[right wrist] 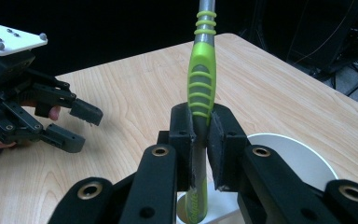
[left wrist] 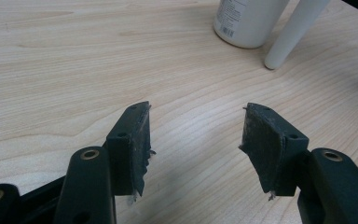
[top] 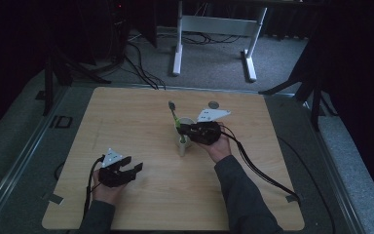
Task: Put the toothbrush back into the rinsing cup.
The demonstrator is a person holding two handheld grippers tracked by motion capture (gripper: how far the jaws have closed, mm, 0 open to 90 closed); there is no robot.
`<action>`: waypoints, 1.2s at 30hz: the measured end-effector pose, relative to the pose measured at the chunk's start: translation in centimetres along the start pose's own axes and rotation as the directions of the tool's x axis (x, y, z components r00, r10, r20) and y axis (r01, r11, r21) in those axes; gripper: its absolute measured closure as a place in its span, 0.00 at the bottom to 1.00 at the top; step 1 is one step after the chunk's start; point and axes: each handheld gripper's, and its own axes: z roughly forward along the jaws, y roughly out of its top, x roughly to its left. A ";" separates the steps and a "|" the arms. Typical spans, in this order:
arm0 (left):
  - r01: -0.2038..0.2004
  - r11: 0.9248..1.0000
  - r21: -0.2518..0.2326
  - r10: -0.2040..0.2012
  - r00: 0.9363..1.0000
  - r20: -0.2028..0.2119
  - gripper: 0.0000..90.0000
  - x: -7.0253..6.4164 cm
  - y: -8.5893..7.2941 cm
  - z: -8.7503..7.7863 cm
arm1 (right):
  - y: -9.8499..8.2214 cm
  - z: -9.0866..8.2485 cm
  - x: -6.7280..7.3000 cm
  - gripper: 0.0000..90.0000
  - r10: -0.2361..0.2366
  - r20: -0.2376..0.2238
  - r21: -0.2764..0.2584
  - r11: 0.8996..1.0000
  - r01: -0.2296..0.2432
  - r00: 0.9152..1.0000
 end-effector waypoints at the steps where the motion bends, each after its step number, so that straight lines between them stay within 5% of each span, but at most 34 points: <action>1: 0.000 1.000 0.000 0.000 1.000 0.000 0.48 0.0 0.0 0.0 | 0.0 0.0 0.0 0.89 -0.001 0.000 0.000 1.000 0.001 1.000; 36: -0.002 1.000 0.002 0.002 1.000 0.001 0.47 0.0 0.0 0.1 | -2.1 -0.6 0.4 0.89 -0.005 0.008 0.022 1.000 0.005 1.000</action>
